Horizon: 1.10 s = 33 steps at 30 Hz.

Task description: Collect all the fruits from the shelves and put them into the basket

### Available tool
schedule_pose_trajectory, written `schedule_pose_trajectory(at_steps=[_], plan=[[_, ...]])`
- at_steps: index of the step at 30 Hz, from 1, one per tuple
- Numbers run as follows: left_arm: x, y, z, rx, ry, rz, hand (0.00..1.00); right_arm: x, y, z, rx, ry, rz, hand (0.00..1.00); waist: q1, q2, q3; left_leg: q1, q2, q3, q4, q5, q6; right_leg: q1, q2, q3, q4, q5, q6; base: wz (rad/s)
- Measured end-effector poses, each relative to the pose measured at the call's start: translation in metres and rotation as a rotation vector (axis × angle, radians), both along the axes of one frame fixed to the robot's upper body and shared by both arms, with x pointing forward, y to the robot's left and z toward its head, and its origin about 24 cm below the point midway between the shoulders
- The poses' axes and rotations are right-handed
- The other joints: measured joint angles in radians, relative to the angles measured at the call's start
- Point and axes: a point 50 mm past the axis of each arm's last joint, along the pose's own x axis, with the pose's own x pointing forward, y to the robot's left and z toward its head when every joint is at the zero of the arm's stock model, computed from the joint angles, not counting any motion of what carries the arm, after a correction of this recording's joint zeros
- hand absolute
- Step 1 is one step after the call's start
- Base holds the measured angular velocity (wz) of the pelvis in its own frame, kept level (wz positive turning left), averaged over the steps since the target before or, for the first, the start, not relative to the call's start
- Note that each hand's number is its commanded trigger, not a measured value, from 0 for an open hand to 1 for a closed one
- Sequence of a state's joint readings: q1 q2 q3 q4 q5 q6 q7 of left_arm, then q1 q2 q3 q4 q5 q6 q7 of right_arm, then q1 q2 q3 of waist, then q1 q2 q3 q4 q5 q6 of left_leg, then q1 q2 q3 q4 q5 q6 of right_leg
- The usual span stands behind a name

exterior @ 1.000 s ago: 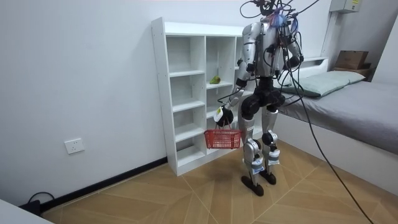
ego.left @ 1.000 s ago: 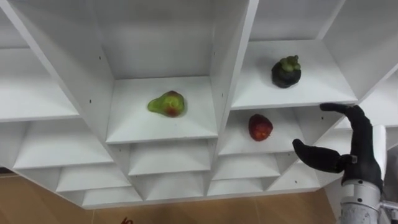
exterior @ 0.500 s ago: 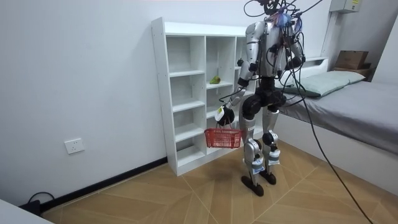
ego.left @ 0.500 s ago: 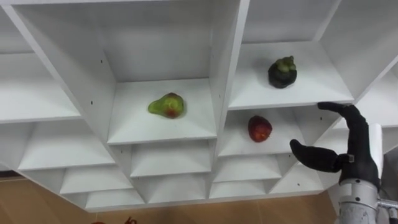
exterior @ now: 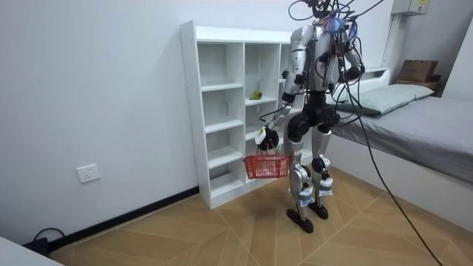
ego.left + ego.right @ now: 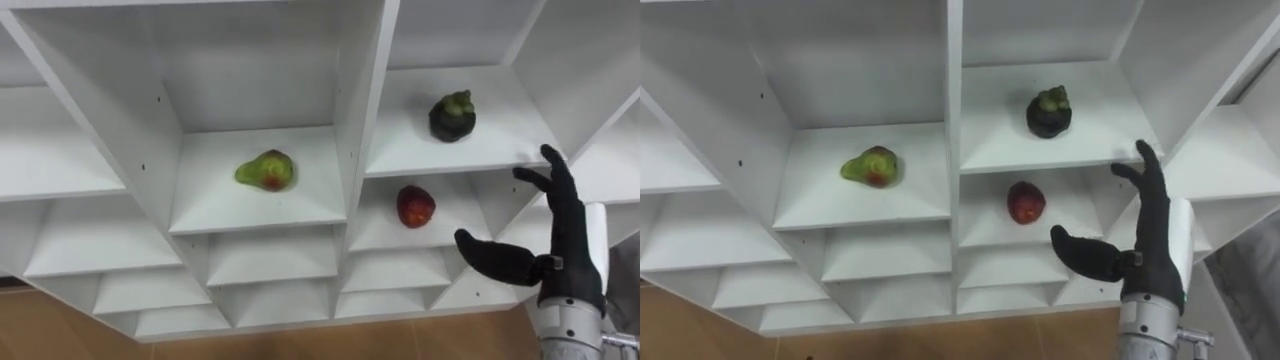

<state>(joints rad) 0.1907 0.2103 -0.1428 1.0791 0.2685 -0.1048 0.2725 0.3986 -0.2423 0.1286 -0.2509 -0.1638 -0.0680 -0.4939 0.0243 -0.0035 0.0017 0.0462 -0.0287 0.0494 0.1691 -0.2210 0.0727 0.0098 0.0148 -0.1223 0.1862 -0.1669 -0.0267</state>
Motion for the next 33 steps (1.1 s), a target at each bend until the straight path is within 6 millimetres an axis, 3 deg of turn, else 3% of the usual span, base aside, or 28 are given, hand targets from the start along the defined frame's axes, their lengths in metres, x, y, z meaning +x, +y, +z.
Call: schedule_pose_trajectory(at_steps=[2,4,10,24,33], plan=[[0.003,-0.001,0.000,0.000,-0.008,-0.006,1.00,0.003,0.011,0.018,0.019,-0.117,0.075,0.00,-0.001,0.001,-0.0042,0.003,0.000,0.001,0.000,0.000,0.000,0.003,0.002,0.009,-0.001,0.000,0.000,0.00],[0.004,-0.001,0.001,-0.001,-0.015,-0.007,1.00,0.005,0.018,0.024,0.015,-0.162,0.119,0.00,-0.003,0.005,-0.0040,0.014,0.001,0.004,-0.003,0.000,0.000,0.012,0.002,0.011,-0.001,0.000,0.000,0.00],[0.002,-0.003,0.000,0.004,0.001,-0.017,1.00,0.005,0.035,0.021,-0.037,-0.143,0.223,0.00,0.001,0.008,-0.0051,0.016,0.002,0.003,-0.012,0.000,0.000,0.013,0.002,0.016,0.000,0.002,-0.002,0.00],[-0.003,-0.004,-0.001,0.007,0.030,-0.031,1.00,0.003,0.038,0.013,-0.075,-0.100,0.275,0.00,0.000,0.009,-0.0085,-0.007,0.002,0.006,-0.007,0.000,0.000,-0.014,0.004,0.027,0.001,0.003,-0.003,0.00],[0.013,-0.005,0.002,0.020,-0.034,-0.037,1.00,0.003,0.039,0.014,-0.069,-0.098,0.289,0.00,-0.015,-0.004,-0.0067,-0.008,0.003,0.015,-0.018,0.000,0.000,-0.015,0.004,0.031,-0.001,0.003,-0.002,0.00]])
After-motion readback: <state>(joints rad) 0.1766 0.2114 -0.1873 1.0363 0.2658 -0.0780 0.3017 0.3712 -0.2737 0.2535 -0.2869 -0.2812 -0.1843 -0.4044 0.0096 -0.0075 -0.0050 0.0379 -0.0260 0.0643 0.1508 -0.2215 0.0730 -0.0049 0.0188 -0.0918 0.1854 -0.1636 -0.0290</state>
